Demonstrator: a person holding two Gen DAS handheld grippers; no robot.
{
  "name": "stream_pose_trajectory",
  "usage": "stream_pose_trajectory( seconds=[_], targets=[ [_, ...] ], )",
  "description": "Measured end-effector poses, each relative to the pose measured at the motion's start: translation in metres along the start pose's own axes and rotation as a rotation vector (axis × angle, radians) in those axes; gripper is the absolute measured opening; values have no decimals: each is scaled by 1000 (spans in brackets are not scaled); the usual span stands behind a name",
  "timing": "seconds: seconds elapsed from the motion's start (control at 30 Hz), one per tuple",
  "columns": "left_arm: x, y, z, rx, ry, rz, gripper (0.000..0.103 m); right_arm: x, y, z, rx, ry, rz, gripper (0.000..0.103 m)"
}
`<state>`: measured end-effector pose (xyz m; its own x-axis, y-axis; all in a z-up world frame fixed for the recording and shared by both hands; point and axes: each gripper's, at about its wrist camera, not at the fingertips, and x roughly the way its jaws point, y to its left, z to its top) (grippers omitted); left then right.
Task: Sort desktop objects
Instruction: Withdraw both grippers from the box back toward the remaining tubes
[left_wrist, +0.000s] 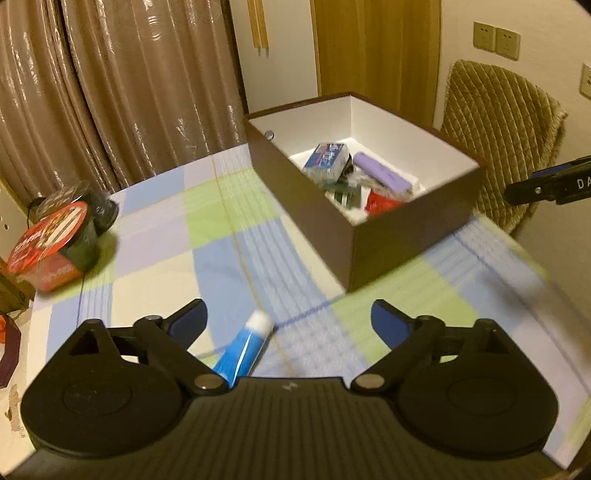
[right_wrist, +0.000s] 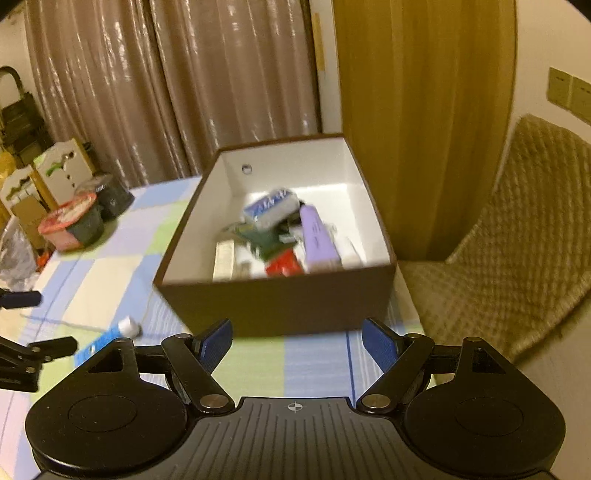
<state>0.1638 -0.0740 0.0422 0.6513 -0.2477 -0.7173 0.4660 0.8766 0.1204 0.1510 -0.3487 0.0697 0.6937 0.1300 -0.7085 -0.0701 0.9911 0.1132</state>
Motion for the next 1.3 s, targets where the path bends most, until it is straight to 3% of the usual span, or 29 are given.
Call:
stream_pose_trajectory(
  seconds=[0.07, 0.33, 0.53, 1.3],
  targets=[
    [-10, 4, -17, 1, 6, 7, 102, -5, 12, -13, -7, 20, -2, 80],
    [-51, 27, -93, -60, 78, 30, 102, -16, 63, -53, -45, 77, 41, 80],
    [-79, 39, -126, -103, 81, 57, 102, -19, 98, -69, -89, 97, 94, 80],
    [-85, 59, -146, -153, 81, 32, 101, -8, 141, -77, -170, 133, 133, 80]
  ],
)
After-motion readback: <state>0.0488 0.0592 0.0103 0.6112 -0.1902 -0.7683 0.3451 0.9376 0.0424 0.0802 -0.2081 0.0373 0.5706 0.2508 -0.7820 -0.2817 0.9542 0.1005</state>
